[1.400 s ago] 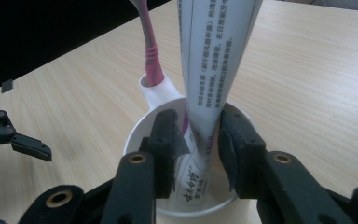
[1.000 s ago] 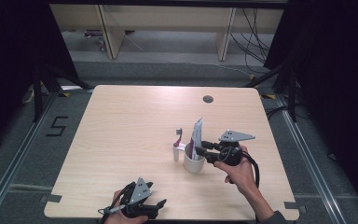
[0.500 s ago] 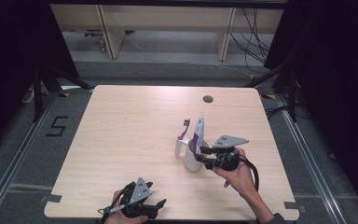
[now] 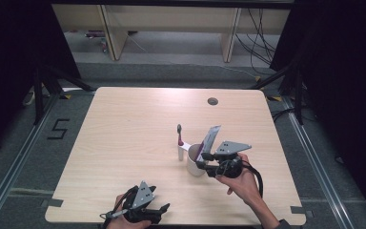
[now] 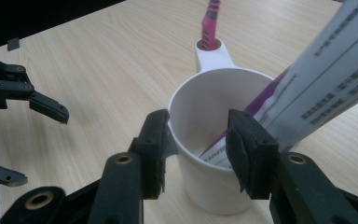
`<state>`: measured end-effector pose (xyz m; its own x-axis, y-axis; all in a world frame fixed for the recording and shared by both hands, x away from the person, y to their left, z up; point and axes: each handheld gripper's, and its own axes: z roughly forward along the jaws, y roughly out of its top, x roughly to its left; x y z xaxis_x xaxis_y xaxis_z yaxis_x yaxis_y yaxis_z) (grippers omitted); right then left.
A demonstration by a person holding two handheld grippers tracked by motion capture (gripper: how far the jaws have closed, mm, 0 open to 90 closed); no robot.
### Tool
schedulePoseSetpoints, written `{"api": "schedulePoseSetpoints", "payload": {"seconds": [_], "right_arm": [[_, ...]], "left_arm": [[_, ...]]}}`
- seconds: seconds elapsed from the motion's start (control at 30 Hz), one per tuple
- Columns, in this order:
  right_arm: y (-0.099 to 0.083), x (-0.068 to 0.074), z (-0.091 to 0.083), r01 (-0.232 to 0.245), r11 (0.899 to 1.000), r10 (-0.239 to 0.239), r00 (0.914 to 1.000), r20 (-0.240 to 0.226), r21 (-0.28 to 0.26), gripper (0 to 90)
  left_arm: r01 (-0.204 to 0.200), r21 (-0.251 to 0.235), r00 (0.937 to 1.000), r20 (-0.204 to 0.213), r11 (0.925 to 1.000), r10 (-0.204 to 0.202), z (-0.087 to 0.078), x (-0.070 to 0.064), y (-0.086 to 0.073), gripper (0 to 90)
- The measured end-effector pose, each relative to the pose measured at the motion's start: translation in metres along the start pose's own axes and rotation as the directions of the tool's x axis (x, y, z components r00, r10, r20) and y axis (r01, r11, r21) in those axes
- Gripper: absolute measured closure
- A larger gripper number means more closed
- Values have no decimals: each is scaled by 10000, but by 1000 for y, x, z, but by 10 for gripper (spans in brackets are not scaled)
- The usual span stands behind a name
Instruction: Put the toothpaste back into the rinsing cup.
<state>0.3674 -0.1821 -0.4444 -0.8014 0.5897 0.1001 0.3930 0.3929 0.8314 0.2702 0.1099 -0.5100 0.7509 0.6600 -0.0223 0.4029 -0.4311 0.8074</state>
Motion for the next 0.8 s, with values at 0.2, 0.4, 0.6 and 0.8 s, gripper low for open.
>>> {"api": "schedulePoseSetpoints", "payload": {"seconds": [0.2, 0.4, 0.6, 0.8], "right_arm": [[0, 1, 0, -31, 10000, 31, 10000, -89, -15, 582], [1, 2, -6, -119, 9995, 117, 9999, -84, -291, 574], [0, 1, -11, -323, 9989, 317, 9994, -164, -340, 566], [-1, 0, -15, -392, 9979, 381, 9990, -220, -510, 558]], "left_arm": [[4, -22, 10000, -5, 10000, -4, 0, 0, 0, 255], [-98, 64, 9999, -33, 9999, 99, -1, 0, 0, 255], [-231, 182, 9997, -90, 9996, 233, -2, 1, 0, 256], [52, -53, 10000, -65, 10000, -53, -1, 0, 0, 256]]}}
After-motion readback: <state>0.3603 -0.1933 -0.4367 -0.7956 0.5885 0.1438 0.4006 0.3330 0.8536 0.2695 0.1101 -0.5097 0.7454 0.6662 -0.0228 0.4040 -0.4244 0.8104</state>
